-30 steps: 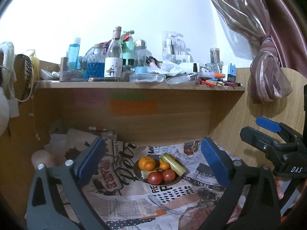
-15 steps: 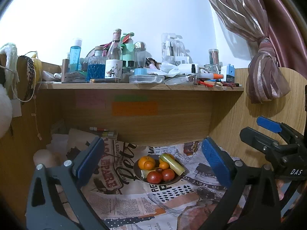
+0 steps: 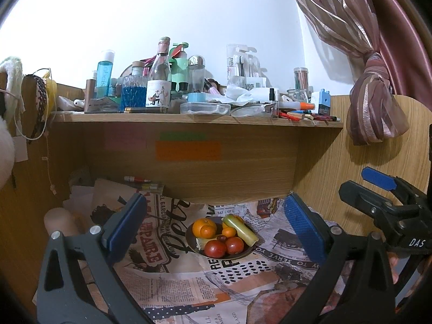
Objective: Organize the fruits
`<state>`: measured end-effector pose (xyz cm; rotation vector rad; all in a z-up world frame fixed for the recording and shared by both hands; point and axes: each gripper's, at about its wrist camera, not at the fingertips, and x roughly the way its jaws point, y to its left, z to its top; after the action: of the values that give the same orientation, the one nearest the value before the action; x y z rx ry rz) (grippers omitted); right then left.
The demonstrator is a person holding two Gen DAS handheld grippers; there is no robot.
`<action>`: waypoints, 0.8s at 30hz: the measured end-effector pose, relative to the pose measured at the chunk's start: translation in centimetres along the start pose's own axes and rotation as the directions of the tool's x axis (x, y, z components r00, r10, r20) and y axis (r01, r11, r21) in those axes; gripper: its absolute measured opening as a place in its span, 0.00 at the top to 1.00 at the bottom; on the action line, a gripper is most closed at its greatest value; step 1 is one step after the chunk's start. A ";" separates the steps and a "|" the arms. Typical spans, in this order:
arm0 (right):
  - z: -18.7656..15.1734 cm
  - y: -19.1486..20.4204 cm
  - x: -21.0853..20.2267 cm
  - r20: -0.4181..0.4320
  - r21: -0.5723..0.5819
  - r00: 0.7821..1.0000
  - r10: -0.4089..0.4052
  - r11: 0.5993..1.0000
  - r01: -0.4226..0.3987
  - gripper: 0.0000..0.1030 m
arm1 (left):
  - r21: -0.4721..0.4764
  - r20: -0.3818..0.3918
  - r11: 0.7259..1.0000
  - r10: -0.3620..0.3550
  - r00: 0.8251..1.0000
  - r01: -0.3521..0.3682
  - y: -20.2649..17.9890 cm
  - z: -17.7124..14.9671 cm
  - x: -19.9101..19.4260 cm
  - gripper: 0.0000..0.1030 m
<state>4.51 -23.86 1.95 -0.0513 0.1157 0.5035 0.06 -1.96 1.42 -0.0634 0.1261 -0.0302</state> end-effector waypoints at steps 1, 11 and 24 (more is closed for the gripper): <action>0.0 0.0 0.0 0.000 0.000 1.000 0.000 1.000 0.000 0.00 | -0.001 0.000 1.000 0.000 1.000 0.000 0.0 0.0 0.0 0.00; -0.1 -0.1 0.1 0.000 0.002 1.000 0.001 1.000 -0.001 0.00 | -0.004 -0.016 1.000 -0.003 1.000 0.003 -0.5 -0.3 0.4 0.00; -0.1 0.3 1.2 -0.009 0.000 1.000 0.012 1.000 -0.012 0.00 | -0.004 -0.018 1.000 -0.002 1.000 0.002 -0.5 -0.4 0.5 0.00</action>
<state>5.41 -23.06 1.73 -0.0530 0.1245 0.5158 0.51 -2.53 1.01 -0.0672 0.1442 -0.0324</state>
